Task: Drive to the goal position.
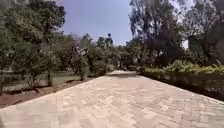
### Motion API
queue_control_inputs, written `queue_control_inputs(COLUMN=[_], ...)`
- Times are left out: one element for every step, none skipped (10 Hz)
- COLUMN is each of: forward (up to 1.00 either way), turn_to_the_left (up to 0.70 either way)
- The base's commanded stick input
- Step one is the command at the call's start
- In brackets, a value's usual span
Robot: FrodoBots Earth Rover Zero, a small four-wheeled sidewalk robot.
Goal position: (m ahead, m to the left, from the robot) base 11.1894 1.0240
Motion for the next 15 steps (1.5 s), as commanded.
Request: queue_control_inputs(forward=[0.70, 0.70, 0.70, 0.70, 0.70, 0.70, 0.70, 0.70, 0.70, 0.70, 0.70, 0.70, 0.70, 0.70, 0.70], turn_to_the_left=[-0.17, -0.09, 0.00, 0.00, 0.00, 0.00, 0.00, 0.00, 0.00, 0.00, 0.00, 0.00, 0.00, 0.00, 0.00])
